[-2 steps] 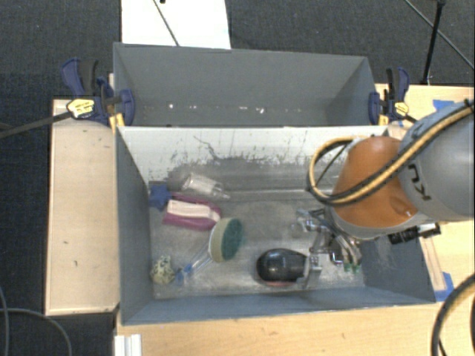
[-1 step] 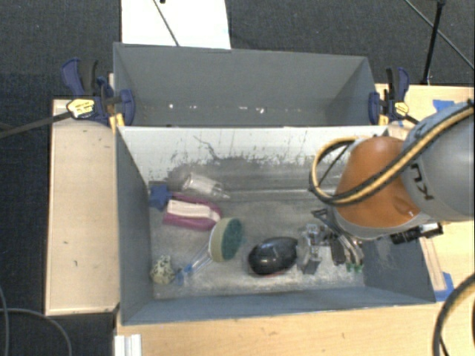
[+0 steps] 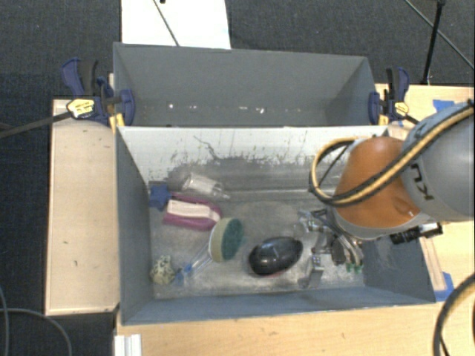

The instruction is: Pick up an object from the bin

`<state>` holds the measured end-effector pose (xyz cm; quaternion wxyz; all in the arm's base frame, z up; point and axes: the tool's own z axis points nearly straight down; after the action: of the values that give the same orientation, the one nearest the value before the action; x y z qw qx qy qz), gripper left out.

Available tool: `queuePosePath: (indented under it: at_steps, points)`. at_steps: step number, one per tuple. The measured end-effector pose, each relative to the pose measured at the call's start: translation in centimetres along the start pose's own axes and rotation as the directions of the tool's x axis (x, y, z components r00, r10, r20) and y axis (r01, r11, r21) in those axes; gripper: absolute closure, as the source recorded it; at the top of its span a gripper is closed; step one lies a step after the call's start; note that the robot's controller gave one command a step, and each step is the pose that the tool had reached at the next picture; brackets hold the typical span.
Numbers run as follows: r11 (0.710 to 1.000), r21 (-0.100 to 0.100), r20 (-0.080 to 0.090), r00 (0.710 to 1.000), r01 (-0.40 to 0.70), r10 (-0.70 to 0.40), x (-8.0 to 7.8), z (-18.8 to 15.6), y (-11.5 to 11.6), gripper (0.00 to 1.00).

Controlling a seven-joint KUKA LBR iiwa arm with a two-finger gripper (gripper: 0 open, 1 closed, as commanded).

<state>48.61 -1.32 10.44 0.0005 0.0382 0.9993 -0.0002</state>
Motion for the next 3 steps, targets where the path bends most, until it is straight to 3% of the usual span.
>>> queuePosePath:
  at_steps: [1,2,3]
  points:
    - [0.973,-0.002,0.003,0.973,0.231,-0.231,-2.0,3.5,5.1,0.0]
    - [0.973,0.0,0.003,0.972,0.233,-0.233,-2.0,3.4,5.0,1.0]
    - [0.946,0.0,0.001,0.946,0.325,-0.325,0.8,3.4,5.9,1.0]
